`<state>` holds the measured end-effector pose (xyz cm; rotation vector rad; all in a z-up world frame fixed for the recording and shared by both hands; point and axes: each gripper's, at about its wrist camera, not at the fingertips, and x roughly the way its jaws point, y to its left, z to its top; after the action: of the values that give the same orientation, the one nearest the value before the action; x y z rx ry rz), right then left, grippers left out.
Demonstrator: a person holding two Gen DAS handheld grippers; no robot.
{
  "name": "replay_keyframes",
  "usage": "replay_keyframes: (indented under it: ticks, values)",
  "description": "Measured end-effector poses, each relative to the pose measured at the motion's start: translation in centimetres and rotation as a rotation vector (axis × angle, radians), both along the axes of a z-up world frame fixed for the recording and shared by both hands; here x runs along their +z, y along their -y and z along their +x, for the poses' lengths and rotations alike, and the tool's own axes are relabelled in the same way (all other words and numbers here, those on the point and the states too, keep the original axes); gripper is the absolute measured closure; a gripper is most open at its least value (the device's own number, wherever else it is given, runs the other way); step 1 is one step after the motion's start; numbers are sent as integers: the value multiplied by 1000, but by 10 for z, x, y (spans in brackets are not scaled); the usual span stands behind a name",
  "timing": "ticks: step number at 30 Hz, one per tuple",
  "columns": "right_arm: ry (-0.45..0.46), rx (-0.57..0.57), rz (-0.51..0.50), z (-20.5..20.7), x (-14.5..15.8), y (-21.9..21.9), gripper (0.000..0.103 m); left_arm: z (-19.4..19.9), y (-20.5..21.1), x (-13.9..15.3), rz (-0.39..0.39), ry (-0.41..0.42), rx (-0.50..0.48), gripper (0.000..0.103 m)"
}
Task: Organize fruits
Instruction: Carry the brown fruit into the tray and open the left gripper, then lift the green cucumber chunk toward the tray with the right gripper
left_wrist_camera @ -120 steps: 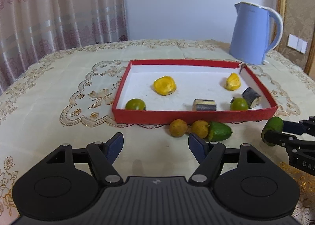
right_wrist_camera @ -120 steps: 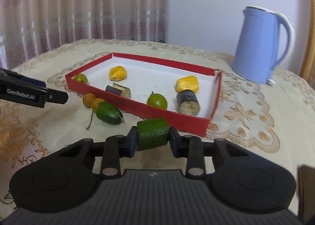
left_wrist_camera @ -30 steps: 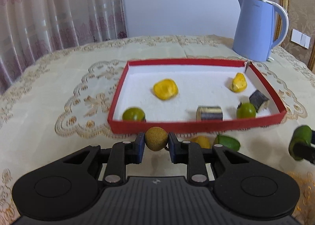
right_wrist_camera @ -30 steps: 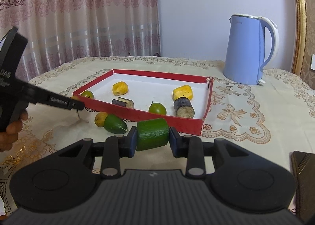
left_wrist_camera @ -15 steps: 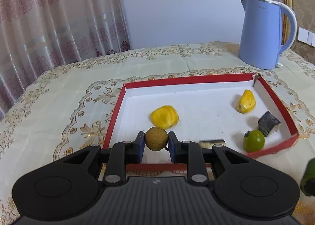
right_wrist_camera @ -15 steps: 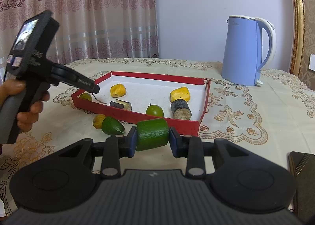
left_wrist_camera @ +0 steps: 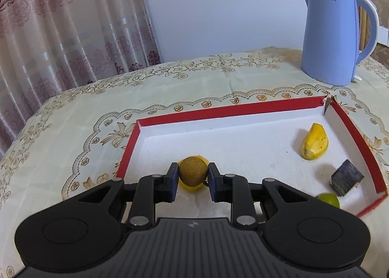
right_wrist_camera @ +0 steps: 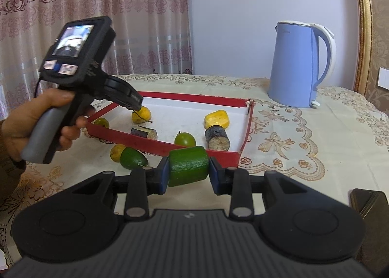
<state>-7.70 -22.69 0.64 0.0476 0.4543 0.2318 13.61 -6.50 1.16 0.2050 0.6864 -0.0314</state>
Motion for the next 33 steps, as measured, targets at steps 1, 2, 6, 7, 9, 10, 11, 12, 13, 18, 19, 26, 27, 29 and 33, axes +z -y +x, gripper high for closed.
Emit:
replay_keyframes:
  ticks: [1, 2, 6, 7, 9, 10, 11, 12, 13, 18, 19, 26, 27, 29, 33]
  values:
    - [0, -3, -1, 0, 0, 1, 71, 4, 2, -1, 4, -4, 2, 78]
    - [1, -6, -2, -1, 1, 2, 71, 8, 4, -3, 8, -7, 4, 78]
    - [4, -15, -5, -2, 2, 4, 71, 21, 12, -5, 22, -15, 6, 78]
    - [5, -17, -5, -2, 3, 5, 71, 24, 14, -6, 27, -15, 3, 78]
    - [5, -21, -6, -2, 4, 6, 71, 29, 18, -7, 36, -15, 3, 78]
    - [5, -23, -7, -2, 4, 7, 71, 32, 19, -8, 38, -17, 4, 78]
    - [5, -25, -8, -2, 4, 7, 71, 35, 20, -9, 37, -22, 8, 78]
    - [5, -26, -8, -2, 4, 7, 71, 37, 21, -9, 35, -27, 9, 78]
    - [5, -27, -9, -2, 5, 7, 71, 40, 22, -10, 31, -32, 9, 78]
    - [5, -26, -13, -2, 6, 4, 71, 51, 26, -14, 28, -47, 11, 78]
    - [5, -25, -14, -2, 6, 4, 71, 53, 26, -14, 24, -53, 13, 78]
    - [-2, -23, -16, -1, 5, 1, 71, 58, 28, -16, 10, -61, 8, 78]
    - [-2, -25, -16, -1, 5, 2, 71, 58, 28, -16, 16, -61, 10, 75]
    - [-2, -27, -14, 0, 5, 2, 71, 56, 28, -15, 22, -59, 7, 64]
    - [-1, -27, -10, 1, 4, 2, 71, 44, 23, -9, 42, -1, 29, 36]
